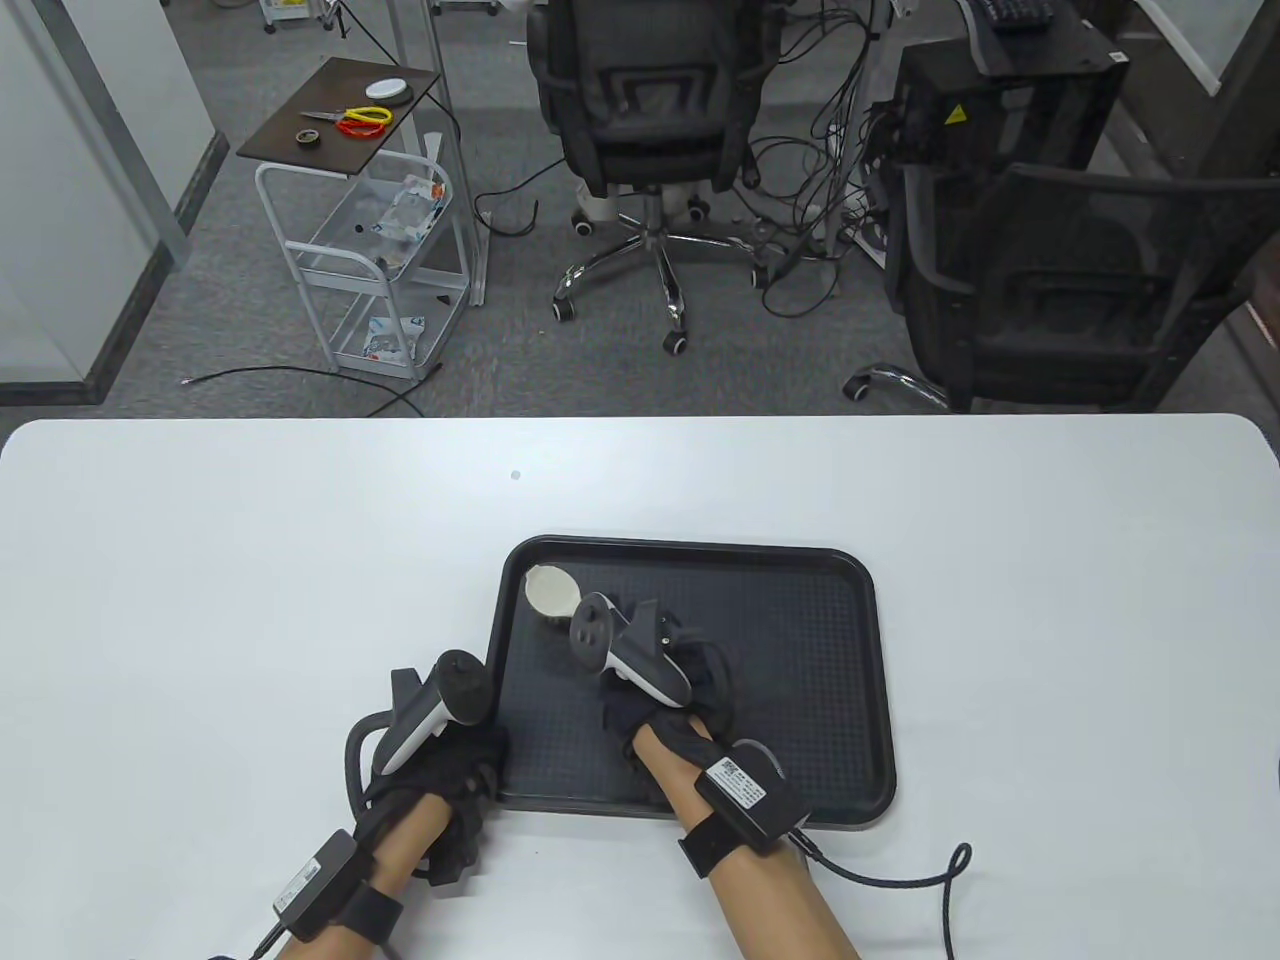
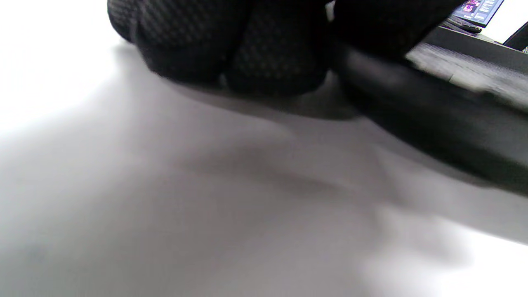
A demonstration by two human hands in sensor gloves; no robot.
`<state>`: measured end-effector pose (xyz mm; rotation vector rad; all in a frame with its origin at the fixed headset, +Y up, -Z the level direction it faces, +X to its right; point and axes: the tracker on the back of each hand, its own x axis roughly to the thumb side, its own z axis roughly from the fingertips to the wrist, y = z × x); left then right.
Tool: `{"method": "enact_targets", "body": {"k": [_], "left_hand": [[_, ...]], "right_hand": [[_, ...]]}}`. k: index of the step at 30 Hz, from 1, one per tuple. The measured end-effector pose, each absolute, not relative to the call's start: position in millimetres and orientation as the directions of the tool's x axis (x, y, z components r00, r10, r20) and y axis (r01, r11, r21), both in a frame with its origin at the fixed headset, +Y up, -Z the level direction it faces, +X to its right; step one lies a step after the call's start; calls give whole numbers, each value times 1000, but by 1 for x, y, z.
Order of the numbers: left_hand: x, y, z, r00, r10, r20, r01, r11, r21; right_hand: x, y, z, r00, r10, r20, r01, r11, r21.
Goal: Scrub the tray with pot brush
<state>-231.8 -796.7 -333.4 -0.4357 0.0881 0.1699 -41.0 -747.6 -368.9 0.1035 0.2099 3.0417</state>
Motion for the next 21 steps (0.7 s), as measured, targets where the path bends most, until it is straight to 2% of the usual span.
{"method": "enact_targets", "body": {"k": [4, 8, 10, 13, 21], "left_hand": [[-232, -797, -334, 982, 145, -121, -182, 892, -413], [-232, -797, -334, 982, 144, -121, -182, 892, -413], [-232, -797, -334, 982, 145, -121, -182, 892, -413], [-232, -797, -334, 982, 144, -121, -182, 892, -413], [-232, -797, -334, 982, 144, -122, -182, 892, -413]], "right_hand": [[-50, -752, -368, -991, 108, 74, -96, -984, 152], [-38, -752, -368, -992, 95, 79, -83, -987, 136], [-21, -754, -368, -997, 55, 51, -47, -990, 134], [15, -755, -368, -993, 113, -13, -114, -981, 155], [119, -751, -362, -976, 67, -207, -101, -982, 157]]}}
